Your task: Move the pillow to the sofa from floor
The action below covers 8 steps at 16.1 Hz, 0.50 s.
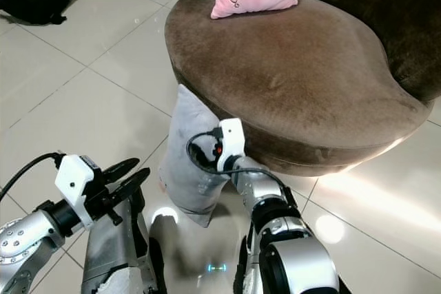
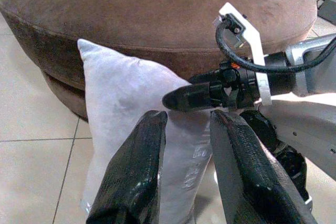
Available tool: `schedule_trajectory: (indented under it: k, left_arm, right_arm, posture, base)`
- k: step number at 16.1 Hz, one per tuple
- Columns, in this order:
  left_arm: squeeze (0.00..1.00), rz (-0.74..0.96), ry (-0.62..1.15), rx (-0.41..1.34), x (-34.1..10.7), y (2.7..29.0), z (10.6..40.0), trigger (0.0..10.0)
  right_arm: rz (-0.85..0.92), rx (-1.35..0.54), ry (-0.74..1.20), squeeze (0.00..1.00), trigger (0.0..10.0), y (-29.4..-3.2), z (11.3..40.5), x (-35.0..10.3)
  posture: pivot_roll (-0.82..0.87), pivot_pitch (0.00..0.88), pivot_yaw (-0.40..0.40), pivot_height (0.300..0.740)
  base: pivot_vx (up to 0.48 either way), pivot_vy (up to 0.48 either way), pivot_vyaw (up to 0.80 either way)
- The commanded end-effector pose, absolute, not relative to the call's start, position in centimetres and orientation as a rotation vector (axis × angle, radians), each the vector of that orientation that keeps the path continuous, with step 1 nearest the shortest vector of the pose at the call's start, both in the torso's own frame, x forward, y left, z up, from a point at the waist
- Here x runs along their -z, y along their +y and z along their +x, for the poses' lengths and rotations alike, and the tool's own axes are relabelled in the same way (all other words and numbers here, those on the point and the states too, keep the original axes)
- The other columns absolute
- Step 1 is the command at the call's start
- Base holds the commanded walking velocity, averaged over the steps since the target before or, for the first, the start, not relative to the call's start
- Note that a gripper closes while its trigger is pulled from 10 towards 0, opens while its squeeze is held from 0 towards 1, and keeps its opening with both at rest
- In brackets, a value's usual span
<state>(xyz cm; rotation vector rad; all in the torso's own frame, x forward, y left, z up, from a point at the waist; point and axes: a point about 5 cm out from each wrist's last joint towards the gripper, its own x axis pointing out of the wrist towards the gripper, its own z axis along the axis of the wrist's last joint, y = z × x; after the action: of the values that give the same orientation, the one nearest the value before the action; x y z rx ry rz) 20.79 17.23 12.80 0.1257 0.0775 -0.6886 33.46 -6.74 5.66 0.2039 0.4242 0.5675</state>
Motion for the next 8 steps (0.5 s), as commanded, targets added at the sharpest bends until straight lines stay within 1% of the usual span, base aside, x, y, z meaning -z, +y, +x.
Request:
schedule_trajectory:
  k: [1,8]
  left_arm:
    - [0.0,0.136,0.085,0.698,-12.85,17.39,20.54,10.0]
    - [0.0,0.147,0.085,0.69,-12.82,17.4,20.69,10.0]
  right_arm:
    - [0.19,-0.575,0.463,0.0,0.0,-6.16,32.72,-4.69]
    - [0.127,-0.559,0.477,0.0,0.0,-5.8,32.33,-4.12]
  posture:
    - [0.12,0.243,0.036,0.466]
    - [0.12,0.24,0.035,0.466]
  base:
    - [0.0,0.0,0.0]
    - [0.0,0.0,0.0]
